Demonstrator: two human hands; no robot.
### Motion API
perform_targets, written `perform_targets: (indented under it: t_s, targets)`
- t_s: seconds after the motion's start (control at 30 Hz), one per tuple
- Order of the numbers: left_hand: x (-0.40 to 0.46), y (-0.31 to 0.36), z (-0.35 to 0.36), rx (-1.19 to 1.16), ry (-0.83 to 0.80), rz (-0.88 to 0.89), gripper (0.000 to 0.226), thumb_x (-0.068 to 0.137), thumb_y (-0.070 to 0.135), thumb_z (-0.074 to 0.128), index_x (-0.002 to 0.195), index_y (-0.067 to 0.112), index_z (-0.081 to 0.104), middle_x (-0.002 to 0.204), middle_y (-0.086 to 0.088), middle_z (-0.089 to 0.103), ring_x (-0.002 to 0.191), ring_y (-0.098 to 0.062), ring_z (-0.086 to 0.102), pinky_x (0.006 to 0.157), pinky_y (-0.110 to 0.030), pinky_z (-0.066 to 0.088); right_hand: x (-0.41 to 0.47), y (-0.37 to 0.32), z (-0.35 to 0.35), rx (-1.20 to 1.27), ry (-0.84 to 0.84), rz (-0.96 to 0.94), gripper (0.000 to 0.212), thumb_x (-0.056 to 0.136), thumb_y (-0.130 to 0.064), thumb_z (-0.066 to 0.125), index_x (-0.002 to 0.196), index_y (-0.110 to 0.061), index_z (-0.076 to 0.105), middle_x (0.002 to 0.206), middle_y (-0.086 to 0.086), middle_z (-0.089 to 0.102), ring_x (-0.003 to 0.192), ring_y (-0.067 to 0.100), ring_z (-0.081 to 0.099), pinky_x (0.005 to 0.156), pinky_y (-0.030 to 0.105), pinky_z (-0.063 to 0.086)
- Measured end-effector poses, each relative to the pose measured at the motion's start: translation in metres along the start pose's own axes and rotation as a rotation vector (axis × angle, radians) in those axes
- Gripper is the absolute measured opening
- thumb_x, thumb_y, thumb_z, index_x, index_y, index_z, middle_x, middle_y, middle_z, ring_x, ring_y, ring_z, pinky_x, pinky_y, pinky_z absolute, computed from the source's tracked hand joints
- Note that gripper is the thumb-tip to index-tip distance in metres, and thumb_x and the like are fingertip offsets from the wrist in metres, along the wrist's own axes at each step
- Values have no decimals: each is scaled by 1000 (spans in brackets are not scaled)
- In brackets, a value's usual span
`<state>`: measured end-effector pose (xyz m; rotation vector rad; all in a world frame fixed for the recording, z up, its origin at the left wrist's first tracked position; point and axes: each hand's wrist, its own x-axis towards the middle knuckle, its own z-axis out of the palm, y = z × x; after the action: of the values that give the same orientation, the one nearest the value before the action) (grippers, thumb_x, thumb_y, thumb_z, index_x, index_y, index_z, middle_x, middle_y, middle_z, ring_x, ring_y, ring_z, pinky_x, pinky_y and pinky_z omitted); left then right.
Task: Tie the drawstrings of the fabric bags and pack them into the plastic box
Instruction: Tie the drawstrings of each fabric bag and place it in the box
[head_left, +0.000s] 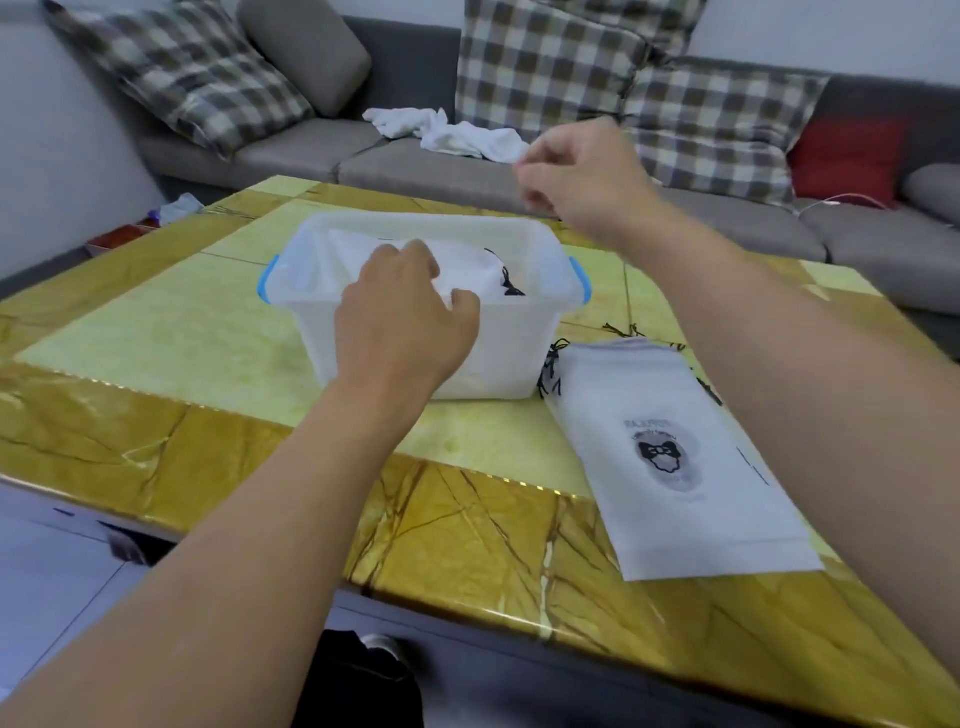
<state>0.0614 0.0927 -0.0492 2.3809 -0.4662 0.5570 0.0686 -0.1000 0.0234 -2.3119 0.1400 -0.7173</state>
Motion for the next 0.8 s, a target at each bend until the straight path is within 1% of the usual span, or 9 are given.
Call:
perform_targets:
  t_s: [0.07, 0.1, 0.2, 0.27, 0.37, 0.43, 0.5, 0.6, 0.8]
  targets:
    - [-3, 11, 1, -140, 65, 150, 18, 88, 31, 59, 101, 20, 64, 102, 7, 59, 84, -13, 49, 73, -31, 40, -20, 31, -38, -96, 210, 0, 6, 79, -14, 67, 78, -17, 73, 67, -3, 67, 61, 10, 60, 64, 33, 54]
    - [-5, 16, 3, -201, 63, 226, 11, 87, 29, 61, 94, 23, 64, 95, 10, 60, 79, -10, 50, 72, -31, 43, -33, 51, -50, -199, 155, 66, 7, 79, -13, 70, 82, -19, 74, 74, -3, 70, 67, 12, 61, 69, 32, 55]
    - [-13, 30, 18, -265, -197, 343, 7, 85, 31, 69, 90, 27, 67, 89, 11, 61, 68, -3, 54, 74, -34, 53, -79, 124, -52, -489, -369, 337, 40, 87, -21, 75, 126, -15, 66, 129, 5, 66, 111, 22, 61, 92, 26, 44]
    - [-17, 34, 30, -216, -324, 362, 19, 84, 33, 72, 102, 28, 68, 100, 9, 58, 73, -7, 59, 78, -38, 54, -107, 149, -35, -464, -477, 333, 58, 90, -30, 72, 143, -19, 52, 148, 1, 51, 134, 23, 48, 102, 27, 36]
    - [-19, 40, 40, -135, -287, 354, 27, 84, 38, 71, 108, 24, 69, 110, 8, 55, 86, -16, 63, 80, -41, 54, -117, 168, -19, -480, -386, 220, 64, 87, -36, 74, 145, -23, 50, 142, -1, 56, 131, 24, 52, 104, 34, 42]
    - [-18, 46, 46, -94, -260, 329, 25, 85, 40, 69, 104, 23, 69, 108, 7, 53, 85, -19, 63, 79, -41, 54, -113, 173, -20, -456, -341, 255, 61, 84, -34, 77, 139, -19, 55, 119, 4, 63, 114, 26, 59, 89, 34, 47]
    - [-18, 49, 50, -64, -241, 292, 22, 85, 40, 69, 100, 24, 68, 107, 6, 51, 80, -20, 64, 78, -41, 53, -110, 175, -19, -478, -314, 220, 38, 85, -29, 76, 121, -18, 67, 96, -1, 58, 99, 26, 61, 75, 32, 43]
    - [-17, 54, 57, -48, -203, 271, 20, 85, 38, 70, 98, 24, 68, 105, 5, 49, 74, -21, 62, 76, -39, 52, -112, 179, -19, -511, -307, 185, 20, 85, -32, 73, 103, -24, 69, 102, -1, 55, 104, 24, 53, 82, 39, 49]
    - [-21, 63, 69, -98, -315, 300, 22, 84, 38, 70, 103, 27, 68, 99, 8, 64, 86, -13, 63, 82, -36, 52, -113, 181, -31, -475, -346, 291, 42, 82, -37, 78, 117, -28, 56, 109, -5, 62, 104, 22, 57, 96, 44, 43]
